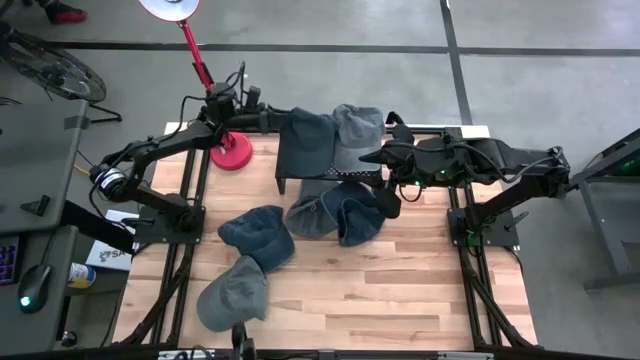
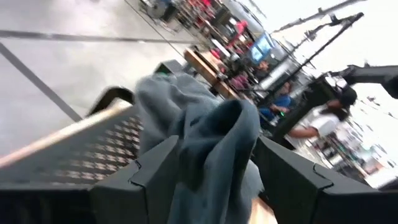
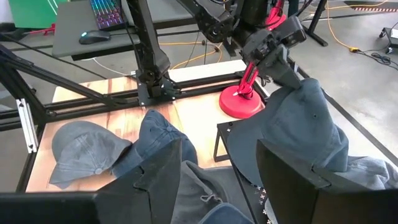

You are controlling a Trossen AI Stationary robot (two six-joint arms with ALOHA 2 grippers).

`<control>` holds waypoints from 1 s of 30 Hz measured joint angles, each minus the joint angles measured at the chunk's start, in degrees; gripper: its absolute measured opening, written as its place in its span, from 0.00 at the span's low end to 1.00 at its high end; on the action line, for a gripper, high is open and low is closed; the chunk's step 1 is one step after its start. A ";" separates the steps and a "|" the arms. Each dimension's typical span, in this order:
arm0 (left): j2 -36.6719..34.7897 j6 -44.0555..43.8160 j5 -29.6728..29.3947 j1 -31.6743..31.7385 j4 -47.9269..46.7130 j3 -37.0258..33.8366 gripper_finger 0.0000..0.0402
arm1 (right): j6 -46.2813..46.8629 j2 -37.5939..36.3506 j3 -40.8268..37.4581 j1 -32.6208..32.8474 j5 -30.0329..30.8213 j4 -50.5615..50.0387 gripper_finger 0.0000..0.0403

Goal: Pick & Place hat
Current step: Put the right blue cap on the shelf, then stack the right blue cap on top of the blue cap on the shelf

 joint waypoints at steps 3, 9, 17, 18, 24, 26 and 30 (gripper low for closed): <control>-0.14 -0.02 0.02 2.00 -0.17 0.03 0.52 | 0.00 -0.01 0.00 0.00 -0.02 -0.03 0.50; -1.44 -0.20 1.84 6.16 -0.07 0.03 0.52 | 0.89 0.00 0.00 0.00 -0.17 -0.37 0.50; -6.48 -0.17 4.62 6.58 0.29 0.03 0.52 | 1.69 0.01 0.00 0.00 -0.20 -2.17 0.50; -7.35 -0.19 5.01 6.28 0.42 0.03 0.52 | 1.71 0.00 0.00 0.00 -0.20 -2.26 0.50; -13.21 1.59 5.15 3.03 -0.02 0.01 0.52 | 3.90 0.01 -0.02 0.00 -0.21 -6.41 0.50; -14.84 2.57 3.66 1.55 -0.95 0.01 0.52 | 4.99 0.02 -0.04 0.00 -0.22 -7.78 0.50; -17.80 5.35 0.25 -0.64 -4.86 -0.04 0.52 | 5.97 0.03 -0.07 0.00 -0.24 -8.56 0.50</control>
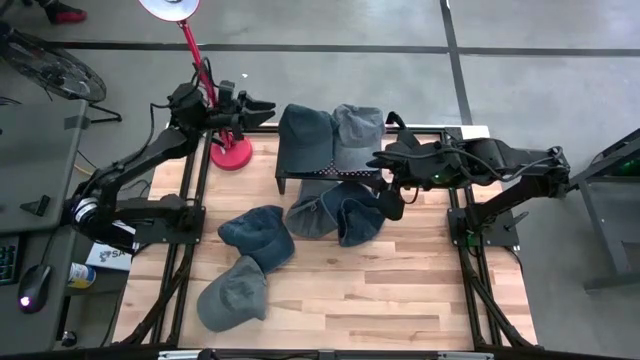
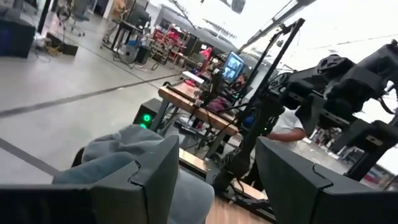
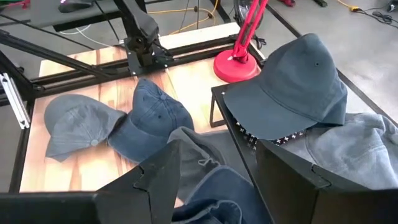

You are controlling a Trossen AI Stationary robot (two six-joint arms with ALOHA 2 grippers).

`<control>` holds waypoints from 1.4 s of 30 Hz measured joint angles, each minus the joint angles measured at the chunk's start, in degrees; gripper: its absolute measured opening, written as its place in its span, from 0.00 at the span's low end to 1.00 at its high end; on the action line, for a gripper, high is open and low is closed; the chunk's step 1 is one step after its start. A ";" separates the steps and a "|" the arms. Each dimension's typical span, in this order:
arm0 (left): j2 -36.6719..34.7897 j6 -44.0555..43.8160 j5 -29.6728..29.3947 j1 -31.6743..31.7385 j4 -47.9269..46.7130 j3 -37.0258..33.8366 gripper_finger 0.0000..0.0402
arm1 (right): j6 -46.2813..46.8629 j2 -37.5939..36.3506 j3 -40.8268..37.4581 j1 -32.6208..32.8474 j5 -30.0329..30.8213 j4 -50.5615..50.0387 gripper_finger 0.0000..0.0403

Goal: Pick & Place hat
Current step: Stack the right blue cap on top of the blue cap on the shelf

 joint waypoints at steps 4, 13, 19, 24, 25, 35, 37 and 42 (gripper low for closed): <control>-1.38 1.88 -1.32 -1.46 -3.56 0.00 0.52 | 0.02 0.00 0.00 0.00 0.00 0.00 0.50; -3.42 7.23 -2.74 -4.49 -10.84 -0.02 0.52 | -0.15 0.00 0.00 0.00 -0.46 0.00 0.50; -3.55 7.95 -3.95 -4.36 -12.01 -0.02 0.52 | -0.06 0.00 0.00 0.00 -0.49 0.00 0.50; -3.56 7.99 -4.06 -4.36 -12.03 -0.02 0.52 | -0.03 0.00 0.00 0.00 -0.65 0.00 0.50; -3.56 7.99 -4.09 -4.34 -12.03 -0.02 0.52 | -0.03 0.00 0.00 0.00 -0.65 0.02 0.50; -3.36 8.00 -11.92 -4.36 -13.27 0.00 0.52 | 0.00 0.00 0.00 0.02 -0.23 0.02 0.50; -2.39 7.99 -14.53 -4.36 -13.78 0.00 0.52 | -0.04 0.00 0.00 0.00 0.26 0.00 0.50; 0.26 7.99 -15.39 -4.34 -14.81 0.00 0.52 | -0.15 0.00 0.00 -0.26 0.19 0.00 0.50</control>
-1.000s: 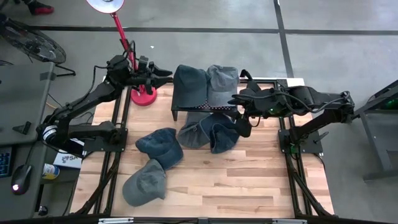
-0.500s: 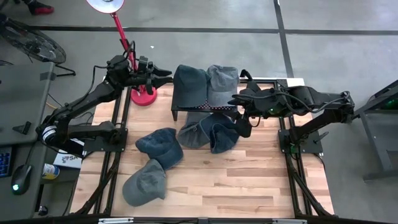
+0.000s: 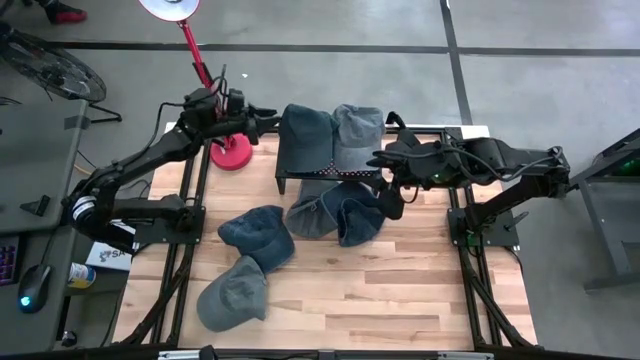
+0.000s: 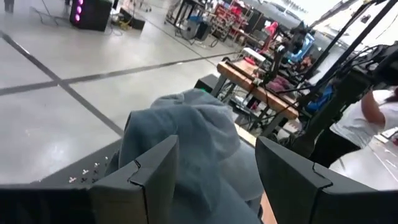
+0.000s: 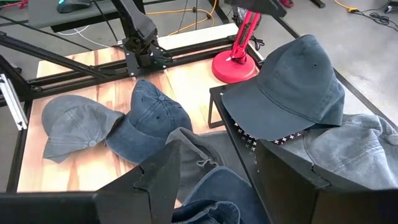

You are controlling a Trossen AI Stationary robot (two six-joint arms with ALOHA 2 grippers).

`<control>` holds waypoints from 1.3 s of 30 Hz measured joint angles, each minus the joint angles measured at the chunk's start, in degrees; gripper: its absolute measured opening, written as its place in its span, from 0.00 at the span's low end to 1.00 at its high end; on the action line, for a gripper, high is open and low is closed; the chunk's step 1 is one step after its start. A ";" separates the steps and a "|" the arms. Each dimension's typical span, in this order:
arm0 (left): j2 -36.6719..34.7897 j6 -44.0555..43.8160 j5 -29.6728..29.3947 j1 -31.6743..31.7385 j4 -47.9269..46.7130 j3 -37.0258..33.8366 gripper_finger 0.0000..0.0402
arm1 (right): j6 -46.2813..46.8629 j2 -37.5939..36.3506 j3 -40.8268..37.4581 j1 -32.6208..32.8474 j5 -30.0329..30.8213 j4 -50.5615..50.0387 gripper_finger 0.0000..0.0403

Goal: Pick & Place hat
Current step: Stack the right blue cap on top of the blue cap on the shelf

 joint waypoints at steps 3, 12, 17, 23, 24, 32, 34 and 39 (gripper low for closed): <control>0.95 0.41 0.44 0.00 -0.21 0.00 0.52 | 0.00 0.00 0.00 -0.02 0.03 0.00 0.50; -0.83 1.94 8.05 -0.02 -1.54 0.00 0.52 | 8.99 -0.02 -7.74 0.07 -2.34 0.25 0.50; -3.40 2.00 8.36 -1.25 -2.12 0.00 0.52 | 16.58 -0.02 -17.36 1.15 -7.43 6.13 0.50; -6.72 3.19 5.96 -5.24 -3.43 0.01 0.52 | 21.28 0.00 -31.68 4.06 -8.30 22.52 0.50; -7.06 3.21 5.46 -6.20 -3.95 0.02 0.52 | 21.37 0.00 -34.19 4.64 -7.37 25.76 0.50; -8.48 3.46 0.79 -14.47 -8.65 0.04 0.52 | 19.38 0.00 -52.28 10.20 4.22 48.58 0.50; -8.48 3.20 -0.69 -16.66 -9.61 0.04 0.52 | 19.29 0.00 -56.38 11.58 6.65 54.17 0.50; -8.48 2.99 -6.83 -23.01 -12.95 0.04 0.52 | 19.22 0.00 -64.89 15.01 10.75 65.51 0.50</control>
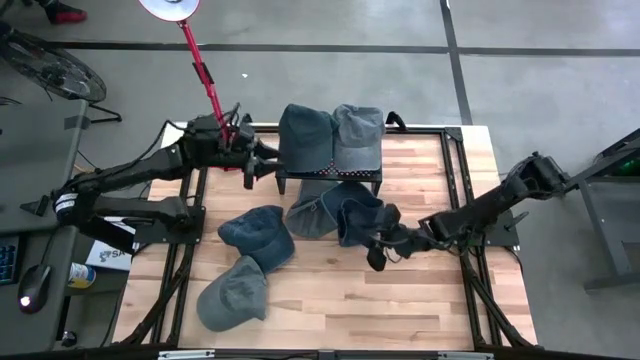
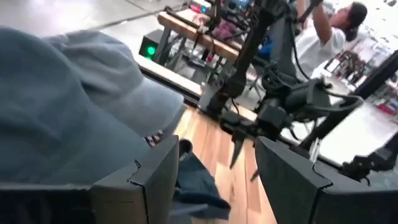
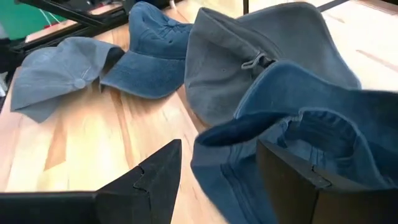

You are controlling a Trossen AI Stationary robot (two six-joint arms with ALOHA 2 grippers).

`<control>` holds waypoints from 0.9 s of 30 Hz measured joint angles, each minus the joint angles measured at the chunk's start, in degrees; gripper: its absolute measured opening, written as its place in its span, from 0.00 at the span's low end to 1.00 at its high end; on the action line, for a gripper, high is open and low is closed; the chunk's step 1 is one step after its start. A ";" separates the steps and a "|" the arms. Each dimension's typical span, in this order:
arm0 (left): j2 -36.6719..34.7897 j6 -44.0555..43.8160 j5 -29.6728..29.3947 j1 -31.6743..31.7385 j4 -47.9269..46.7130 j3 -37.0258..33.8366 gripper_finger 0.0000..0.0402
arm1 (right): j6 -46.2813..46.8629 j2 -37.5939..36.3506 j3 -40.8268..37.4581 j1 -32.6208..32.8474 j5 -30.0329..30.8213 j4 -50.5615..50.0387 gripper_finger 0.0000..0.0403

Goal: Pick & Place hat
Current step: Stack the right blue cap on top of the blue cap on the shelf

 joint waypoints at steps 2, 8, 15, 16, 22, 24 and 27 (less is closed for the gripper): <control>0.00 -0.01 -2.34 -2.40 -0.82 0.00 0.52 | -0.10 0.01 -1.61 1.20 1.40 1.95 0.50; 0.00 -0.04 -8.20 -8.49 -1.33 0.00 0.52 | -4.88 5.22 0.04 2.45 2.24 4.66 0.50; 0.02 -0.06 -12.93 -12.59 -1.48 0.00 0.52 | -4.87 15.87 5.77 2.43 7.65 4.64 0.50; 0.02 -0.08 -13.22 -12.88 -1.62 0.00 0.52 | -3.93 16.96 6.31 2.43 8.22 4.66 0.50; 0.02 -1.76 -13.39 -13.14 -2.09 0.00 0.52 | -2.52 23.06 9.84 3.28 7.73 4.66 0.50; 0.02 -1.79 -13.54 -13.12 -2.32 -0.01 0.52 | -2.07 24.78 11.17 3.74 9.66 4.53 0.50; 0.02 -1.81 -13.54 -13.12 -2.29 -0.02 0.52 | -0.98 27.37 13.09 3.89 12.13 3.42 0.50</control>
